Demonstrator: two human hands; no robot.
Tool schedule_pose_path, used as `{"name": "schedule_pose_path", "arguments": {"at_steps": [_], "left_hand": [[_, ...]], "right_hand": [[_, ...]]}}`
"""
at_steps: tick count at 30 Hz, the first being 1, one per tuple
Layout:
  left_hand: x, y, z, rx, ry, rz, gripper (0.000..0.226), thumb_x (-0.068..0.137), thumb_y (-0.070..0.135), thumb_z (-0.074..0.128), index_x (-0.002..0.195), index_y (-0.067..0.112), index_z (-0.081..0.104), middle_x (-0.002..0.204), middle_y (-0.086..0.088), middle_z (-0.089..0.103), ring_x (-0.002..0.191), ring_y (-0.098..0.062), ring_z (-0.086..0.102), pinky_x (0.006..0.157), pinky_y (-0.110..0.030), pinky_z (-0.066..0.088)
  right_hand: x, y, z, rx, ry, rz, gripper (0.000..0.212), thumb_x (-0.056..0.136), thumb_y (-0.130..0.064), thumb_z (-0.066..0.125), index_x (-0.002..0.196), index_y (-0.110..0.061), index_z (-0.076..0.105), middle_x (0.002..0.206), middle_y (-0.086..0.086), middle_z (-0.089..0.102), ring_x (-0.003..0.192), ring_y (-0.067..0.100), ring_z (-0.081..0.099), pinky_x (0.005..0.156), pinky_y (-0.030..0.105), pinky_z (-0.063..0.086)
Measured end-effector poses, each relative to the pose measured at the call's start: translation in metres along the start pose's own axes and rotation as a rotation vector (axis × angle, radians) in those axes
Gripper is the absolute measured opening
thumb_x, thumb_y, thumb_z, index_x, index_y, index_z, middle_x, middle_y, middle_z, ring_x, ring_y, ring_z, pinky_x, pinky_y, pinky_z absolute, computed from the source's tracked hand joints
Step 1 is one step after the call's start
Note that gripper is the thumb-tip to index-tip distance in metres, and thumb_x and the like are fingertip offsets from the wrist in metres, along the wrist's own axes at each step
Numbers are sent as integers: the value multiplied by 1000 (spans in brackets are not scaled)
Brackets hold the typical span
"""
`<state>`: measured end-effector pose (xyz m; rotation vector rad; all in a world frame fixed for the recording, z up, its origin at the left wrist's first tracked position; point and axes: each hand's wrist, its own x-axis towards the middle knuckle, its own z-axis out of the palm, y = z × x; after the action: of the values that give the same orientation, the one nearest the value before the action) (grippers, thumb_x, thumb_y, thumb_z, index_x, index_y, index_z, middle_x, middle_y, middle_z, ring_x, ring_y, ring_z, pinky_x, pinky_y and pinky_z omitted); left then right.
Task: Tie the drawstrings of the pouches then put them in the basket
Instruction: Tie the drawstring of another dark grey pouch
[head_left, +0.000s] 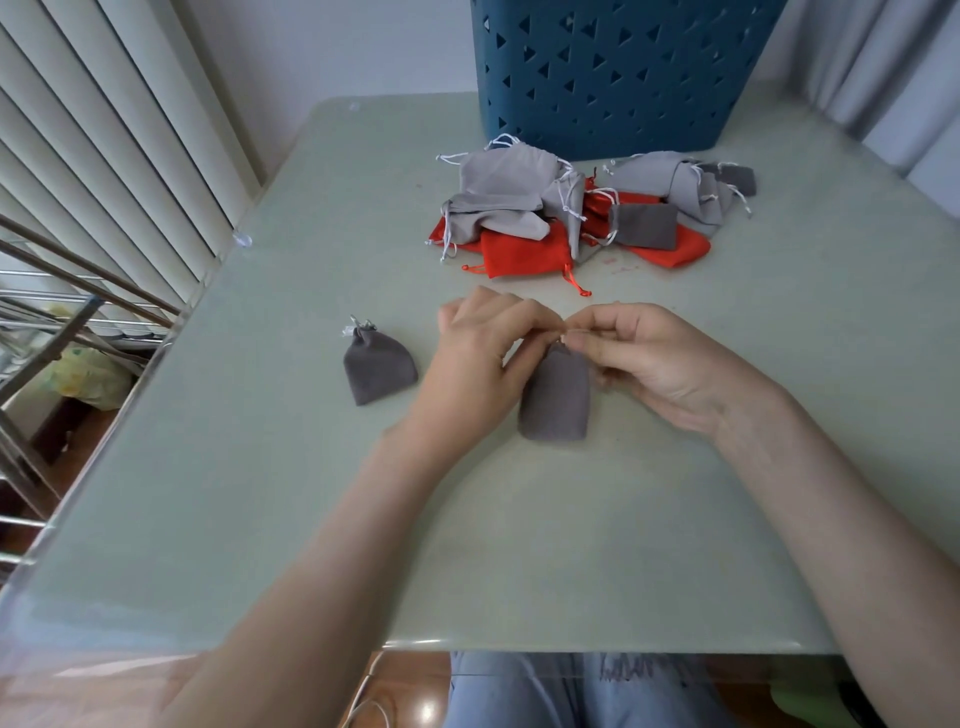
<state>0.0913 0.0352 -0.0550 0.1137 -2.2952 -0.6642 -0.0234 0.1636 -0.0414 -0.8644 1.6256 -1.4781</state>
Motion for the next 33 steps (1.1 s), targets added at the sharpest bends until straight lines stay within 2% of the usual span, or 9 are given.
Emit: {"name": "schedule_pose_path", "arguments": {"at_steps": [2,7,11,16,19,25,27,30,33], "left_hand": [[0,0,0,-5,-28,-37,10,88,16,58,87,16,68,79,19,54,82,-6,47,83,-23,29],[3,5,-1,-150,-66,-196,10,85,15,59,82,16,69,74,19,61,78,-8,52,78,-17,37],[4,8,-3,-312,-128,-372,8,87,10,64,80,14,67,75,7,67,74,-3,57,71,-10,41],[5,7,-1,-327,-187,-516,5,84,13,69,85,9,68,75,4,66,68,1,56,66,-7,40],[5,5,1,-275,-205,-538,1,85,13,67,85,13,67,76,3,66,69,-3,57,65,-8,41],[6,8,5,-183,-199,-459,4,87,12,63,85,15,60,69,11,59,65,-4,54,62,-8,38],[6,9,6,-146,-183,-420,4,87,13,62,86,15,58,70,16,55,70,-8,54,65,-11,39],[3,9,8,-120,-130,-355,7,88,14,58,85,19,54,72,17,53,77,-12,54,80,-33,45],[1,9,9,-115,-66,-309,5,85,21,50,84,25,47,74,19,52,79,-13,53,80,-43,44]], "right_hand": [[0,-1,0,-100,25,6,8,86,-8,63,82,-14,66,69,-7,64,60,3,48,57,21,31],[0,-2,4,-162,80,-32,14,88,-5,60,80,-16,64,71,-2,62,63,6,47,54,17,33],[2,2,3,-252,114,-76,12,88,-5,61,80,-14,64,78,9,57,73,16,47,68,26,35],[2,6,5,-512,192,-144,9,87,-13,65,79,-16,64,71,-3,58,61,4,44,62,20,35],[0,4,7,-658,233,-212,8,87,-14,66,80,-19,64,75,-11,59,69,1,51,64,11,35],[1,4,11,-653,305,-150,9,88,-15,62,81,-21,61,72,-7,63,66,4,55,62,14,38],[2,2,11,-612,306,-156,9,88,-14,62,81,-20,61,77,-2,67,75,13,60,71,23,43],[3,2,12,-535,282,-164,9,89,-16,60,80,-18,60,83,4,69,82,20,63,80,36,47],[2,1,12,-403,252,-170,11,92,-16,56,83,-17,61,85,6,68,81,21,62,83,39,48]]}}
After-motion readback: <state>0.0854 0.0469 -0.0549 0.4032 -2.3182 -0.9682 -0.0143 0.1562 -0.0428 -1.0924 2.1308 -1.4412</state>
